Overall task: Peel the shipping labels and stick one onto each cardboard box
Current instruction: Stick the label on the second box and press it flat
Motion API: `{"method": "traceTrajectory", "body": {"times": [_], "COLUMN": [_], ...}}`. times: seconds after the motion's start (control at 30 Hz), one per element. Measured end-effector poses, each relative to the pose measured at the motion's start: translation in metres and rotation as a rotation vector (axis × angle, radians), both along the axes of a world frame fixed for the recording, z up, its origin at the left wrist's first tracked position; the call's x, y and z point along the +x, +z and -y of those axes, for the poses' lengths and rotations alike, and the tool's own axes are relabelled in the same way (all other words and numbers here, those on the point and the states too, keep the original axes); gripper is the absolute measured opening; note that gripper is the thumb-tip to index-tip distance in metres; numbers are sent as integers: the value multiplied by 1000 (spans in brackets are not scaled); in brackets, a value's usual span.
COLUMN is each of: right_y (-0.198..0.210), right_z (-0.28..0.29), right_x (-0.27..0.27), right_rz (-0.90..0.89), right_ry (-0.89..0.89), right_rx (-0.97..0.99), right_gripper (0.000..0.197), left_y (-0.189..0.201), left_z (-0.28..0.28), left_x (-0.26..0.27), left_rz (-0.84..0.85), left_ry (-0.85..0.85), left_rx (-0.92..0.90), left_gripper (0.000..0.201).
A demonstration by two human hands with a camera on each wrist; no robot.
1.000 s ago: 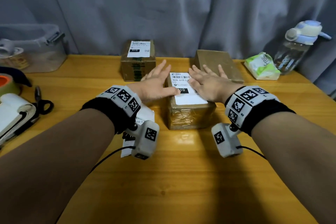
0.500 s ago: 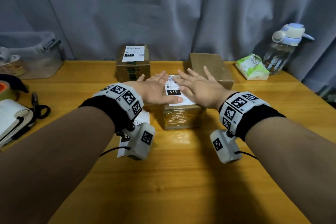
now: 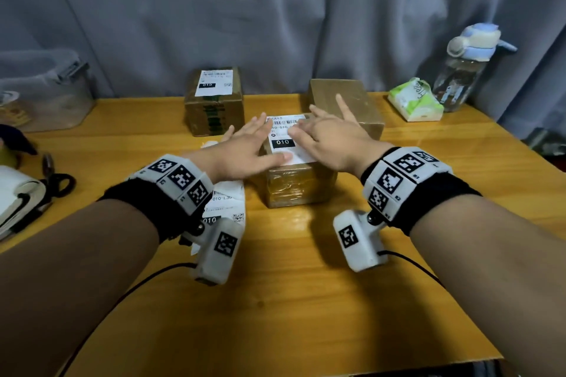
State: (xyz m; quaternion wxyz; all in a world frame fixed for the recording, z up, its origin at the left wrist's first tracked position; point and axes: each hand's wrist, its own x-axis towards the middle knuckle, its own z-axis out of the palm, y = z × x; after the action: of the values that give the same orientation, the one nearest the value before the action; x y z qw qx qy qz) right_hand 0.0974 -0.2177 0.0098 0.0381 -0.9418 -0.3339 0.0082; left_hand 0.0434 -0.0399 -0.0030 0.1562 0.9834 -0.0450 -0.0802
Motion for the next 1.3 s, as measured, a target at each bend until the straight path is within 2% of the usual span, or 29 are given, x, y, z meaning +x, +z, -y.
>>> {"method": "traceTrajectory", "body": {"times": [0.03,0.1,0.2,0.37,0.43,0.6,0.77,0.9,0.97,1.1,1.3], "right_y": [1,-3,-7,-3,-4,-5,-6,-5,-3,-4,-8], "right_z": [-8,-22,-28,-18,-16,-11,3,13,17,20,18], "right_x": [-2,-6,-7,10,12,2,-14,-29,-33,-32,-29], "right_rz": [34,-29,-148,-145,-115,-114,-163,-150,-160,-156,-1], "right_ry": [8,35,26,-87,-127,-131,-87,-48,-25,34,66], "right_rx": [-14,-54,-119,-212,-229,-231,-183,-141,-145,-171,-101], "right_gripper": [55,55,57,71,72,62,52,49,53,71,69], "left_y": [-3,-7,-9,-8,-5,0,5,4,3,4,13], "left_z": [-1,-5,-9,-8,-5,6,6,8,11,18,14], "left_x": [0,2,7,6,5,1,-4,-6,-11,-21,-32], "left_rz": [48,148,190,210,202,69,-110,-107,-72,7,178], "left_ry": [21,69,81,109,134,118,116,120,112,26,-177], "left_rx": [-79,-181,-168,-64,3,121,167,196,218,275,258], "left_gripper": [69,51,49,49,53,87,101,103,97,71,55]}}
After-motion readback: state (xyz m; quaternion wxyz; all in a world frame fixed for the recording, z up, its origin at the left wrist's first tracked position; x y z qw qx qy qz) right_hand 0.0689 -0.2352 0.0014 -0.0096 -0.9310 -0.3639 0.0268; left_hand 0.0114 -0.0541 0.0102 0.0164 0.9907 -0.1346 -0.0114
